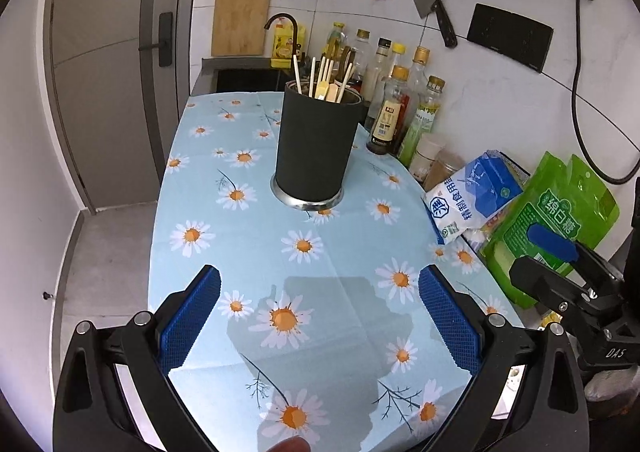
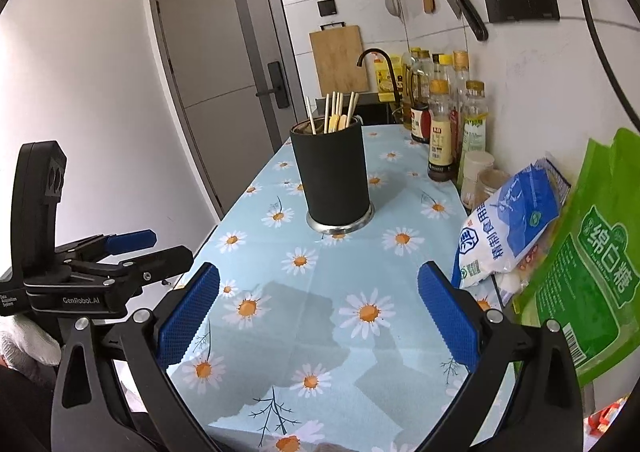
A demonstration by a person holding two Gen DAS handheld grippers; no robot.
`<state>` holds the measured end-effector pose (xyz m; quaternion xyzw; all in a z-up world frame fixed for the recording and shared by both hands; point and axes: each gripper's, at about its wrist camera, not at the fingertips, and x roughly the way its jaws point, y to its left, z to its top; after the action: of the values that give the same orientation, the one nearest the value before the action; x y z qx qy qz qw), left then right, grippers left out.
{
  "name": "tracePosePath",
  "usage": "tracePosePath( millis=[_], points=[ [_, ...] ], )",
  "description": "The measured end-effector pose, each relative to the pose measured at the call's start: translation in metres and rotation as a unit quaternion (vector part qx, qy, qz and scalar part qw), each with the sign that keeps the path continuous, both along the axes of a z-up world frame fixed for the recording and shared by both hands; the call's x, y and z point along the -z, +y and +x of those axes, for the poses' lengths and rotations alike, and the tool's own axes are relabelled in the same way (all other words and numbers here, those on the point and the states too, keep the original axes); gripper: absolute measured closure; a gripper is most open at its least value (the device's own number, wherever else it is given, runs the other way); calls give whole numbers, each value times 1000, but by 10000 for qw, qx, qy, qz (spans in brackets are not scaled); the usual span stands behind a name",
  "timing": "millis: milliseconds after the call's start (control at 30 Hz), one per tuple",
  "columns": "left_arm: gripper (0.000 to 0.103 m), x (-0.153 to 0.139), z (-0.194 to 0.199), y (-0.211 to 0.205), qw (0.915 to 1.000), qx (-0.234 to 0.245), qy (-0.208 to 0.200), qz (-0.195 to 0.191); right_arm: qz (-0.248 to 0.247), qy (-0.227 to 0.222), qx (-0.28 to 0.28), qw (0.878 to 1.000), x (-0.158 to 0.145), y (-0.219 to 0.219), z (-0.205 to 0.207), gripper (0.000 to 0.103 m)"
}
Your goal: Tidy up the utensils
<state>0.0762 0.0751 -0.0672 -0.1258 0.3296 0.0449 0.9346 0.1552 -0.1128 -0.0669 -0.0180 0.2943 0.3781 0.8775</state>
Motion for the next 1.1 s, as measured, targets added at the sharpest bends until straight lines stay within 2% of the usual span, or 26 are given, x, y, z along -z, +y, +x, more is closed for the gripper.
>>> tracePosePath(
  millis=[400, 1100],
  points=[
    [6, 2, 8, -3, 9999, 88, 59, 68, -26, 153, -83, 9998, 4, 6, 11, 5],
    [6, 5, 10, 0, 9999, 68, 102, -71, -113, 194, -127, 9997, 6, 11, 11, 5]
  ],
)
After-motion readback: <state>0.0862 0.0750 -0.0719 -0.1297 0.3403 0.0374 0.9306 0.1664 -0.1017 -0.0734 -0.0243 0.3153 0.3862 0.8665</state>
